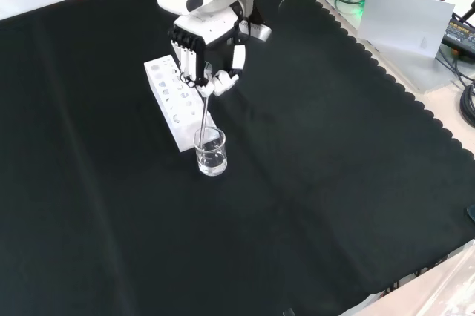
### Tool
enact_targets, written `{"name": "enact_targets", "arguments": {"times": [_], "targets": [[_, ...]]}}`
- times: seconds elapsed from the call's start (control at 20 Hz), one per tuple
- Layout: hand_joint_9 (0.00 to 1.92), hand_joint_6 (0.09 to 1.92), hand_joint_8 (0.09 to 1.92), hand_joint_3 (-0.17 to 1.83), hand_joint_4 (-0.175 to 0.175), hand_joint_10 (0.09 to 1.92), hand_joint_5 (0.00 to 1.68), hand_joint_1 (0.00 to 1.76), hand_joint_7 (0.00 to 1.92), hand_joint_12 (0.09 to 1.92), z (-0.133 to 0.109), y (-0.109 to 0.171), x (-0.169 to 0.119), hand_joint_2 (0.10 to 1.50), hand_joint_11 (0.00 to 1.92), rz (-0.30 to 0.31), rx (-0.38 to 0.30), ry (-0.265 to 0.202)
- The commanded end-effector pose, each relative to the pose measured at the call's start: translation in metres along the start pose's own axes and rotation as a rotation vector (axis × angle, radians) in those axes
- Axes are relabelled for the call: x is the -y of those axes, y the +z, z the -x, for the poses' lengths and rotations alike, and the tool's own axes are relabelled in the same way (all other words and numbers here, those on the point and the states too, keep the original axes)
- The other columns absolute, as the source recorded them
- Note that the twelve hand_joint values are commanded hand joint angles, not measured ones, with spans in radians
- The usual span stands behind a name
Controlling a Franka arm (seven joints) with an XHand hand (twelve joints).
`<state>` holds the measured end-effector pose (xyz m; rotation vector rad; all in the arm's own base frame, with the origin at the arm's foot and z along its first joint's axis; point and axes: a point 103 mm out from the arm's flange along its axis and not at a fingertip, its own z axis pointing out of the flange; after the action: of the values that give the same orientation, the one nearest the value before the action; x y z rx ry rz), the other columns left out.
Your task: Stir in the beaker to the left of the white test tube rack with the glass rod.
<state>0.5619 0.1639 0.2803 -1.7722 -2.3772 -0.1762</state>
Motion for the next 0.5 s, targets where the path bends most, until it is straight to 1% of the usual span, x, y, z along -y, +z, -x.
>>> {"name": "enact_targets", "arguments": {"times": [0.05,0.3,0.5], "targets": [[1.64,0.58,1.01,0.86,-0.175,0.75,1.24,1.33,1.28,0.63,0.015,-0.004,0.030,0.57,1.66,-0.010,0.035,0.023],[1.64,0.58,1.02,0.87,-0.175,0.75,1.25,1.33,1.28,0.63,-0.008,-0.001,0.045,0.56,1.66,-0.014,0.016,0.002],[1.64,0.58,1.01,0.88,-0.175,0.75,1.25,1.33,1.28,0.63,-0.031,0.006,0.044,0.55,1.66,-0.010,-0.003,-0.029]]}}
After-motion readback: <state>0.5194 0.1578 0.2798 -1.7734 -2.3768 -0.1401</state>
